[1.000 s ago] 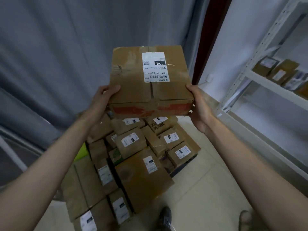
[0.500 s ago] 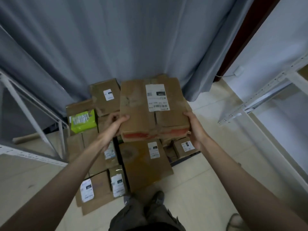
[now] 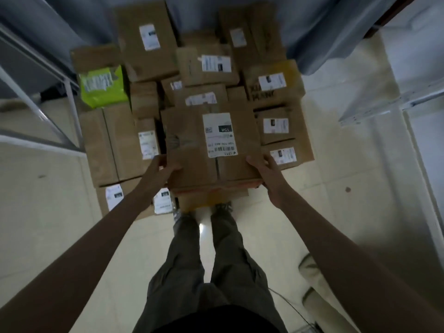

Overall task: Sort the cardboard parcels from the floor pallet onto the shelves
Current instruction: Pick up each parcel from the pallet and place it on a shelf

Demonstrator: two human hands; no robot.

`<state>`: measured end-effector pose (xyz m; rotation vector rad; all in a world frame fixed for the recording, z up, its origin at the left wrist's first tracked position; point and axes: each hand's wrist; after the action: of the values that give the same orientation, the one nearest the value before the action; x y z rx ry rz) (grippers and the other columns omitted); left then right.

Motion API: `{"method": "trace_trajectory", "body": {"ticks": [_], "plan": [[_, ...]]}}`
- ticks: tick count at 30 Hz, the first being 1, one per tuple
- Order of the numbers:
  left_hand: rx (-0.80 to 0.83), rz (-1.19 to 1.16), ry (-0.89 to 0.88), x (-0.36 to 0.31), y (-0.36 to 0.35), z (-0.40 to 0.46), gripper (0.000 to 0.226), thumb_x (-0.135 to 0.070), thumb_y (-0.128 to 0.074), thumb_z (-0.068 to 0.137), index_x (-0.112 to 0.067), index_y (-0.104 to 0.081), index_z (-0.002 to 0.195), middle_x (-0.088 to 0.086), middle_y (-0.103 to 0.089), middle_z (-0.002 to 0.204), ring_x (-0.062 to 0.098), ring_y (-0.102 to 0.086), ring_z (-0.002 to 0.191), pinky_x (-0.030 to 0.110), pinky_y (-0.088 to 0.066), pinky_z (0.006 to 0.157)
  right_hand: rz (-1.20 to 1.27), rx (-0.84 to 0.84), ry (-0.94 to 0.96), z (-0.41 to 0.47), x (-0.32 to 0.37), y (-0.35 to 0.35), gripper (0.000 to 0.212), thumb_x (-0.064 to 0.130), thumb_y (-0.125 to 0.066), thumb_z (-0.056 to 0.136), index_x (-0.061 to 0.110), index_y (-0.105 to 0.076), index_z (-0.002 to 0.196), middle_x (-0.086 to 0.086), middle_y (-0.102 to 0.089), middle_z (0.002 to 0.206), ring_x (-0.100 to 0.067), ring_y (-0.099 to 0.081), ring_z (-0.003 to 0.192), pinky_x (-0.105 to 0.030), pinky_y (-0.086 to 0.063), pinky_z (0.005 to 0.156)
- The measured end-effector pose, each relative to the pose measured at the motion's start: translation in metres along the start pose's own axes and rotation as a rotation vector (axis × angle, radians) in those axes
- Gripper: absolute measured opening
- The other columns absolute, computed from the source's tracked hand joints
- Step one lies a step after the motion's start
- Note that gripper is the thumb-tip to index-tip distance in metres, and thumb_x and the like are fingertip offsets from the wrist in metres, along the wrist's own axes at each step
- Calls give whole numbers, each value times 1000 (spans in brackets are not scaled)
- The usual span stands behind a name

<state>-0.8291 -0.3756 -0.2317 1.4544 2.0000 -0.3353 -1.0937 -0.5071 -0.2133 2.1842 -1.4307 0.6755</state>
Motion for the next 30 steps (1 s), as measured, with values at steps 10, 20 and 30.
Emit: {"method": "trace_trajectory", "body": {"ticks": [10,20,30], "plan": [[30,22,205,100,-33,80,56,3,-68,87,-20,-46,133,-6,-65,104,10,-68,79,25,-55,66,-172,87,-299,120,-88,0,66,36,-73,90,36,-40,146,3,-51,136,-22,-49,122,-54,-40,106],[56,80,114,136,-48,186,65,11,-71,80,-34,-49,122,-5,-64,104,12,-64,89,17,-51,53,-105,122,-305,229,-120,-15,67,20,-73,90,34,-41,148,7,-54,132,-18,-53,114,-46,-53,97],[52,89,57,166,-63,227,87,1,-81,76,-28,-41,147,-9,-57,128,1,-61,104,7,-49,58,-101,21,-248,267,-141,-17,79,7,-74,86,25,-36,152,-3,-54,141,-29,-54,126,-54,-47,105]]}}
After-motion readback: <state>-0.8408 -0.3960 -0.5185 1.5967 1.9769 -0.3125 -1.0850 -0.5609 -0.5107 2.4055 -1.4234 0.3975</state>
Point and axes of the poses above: each hand's wrist, its own z-axis towards the middle knuckle, its own y-axis out of the back of the hand, x = y × z
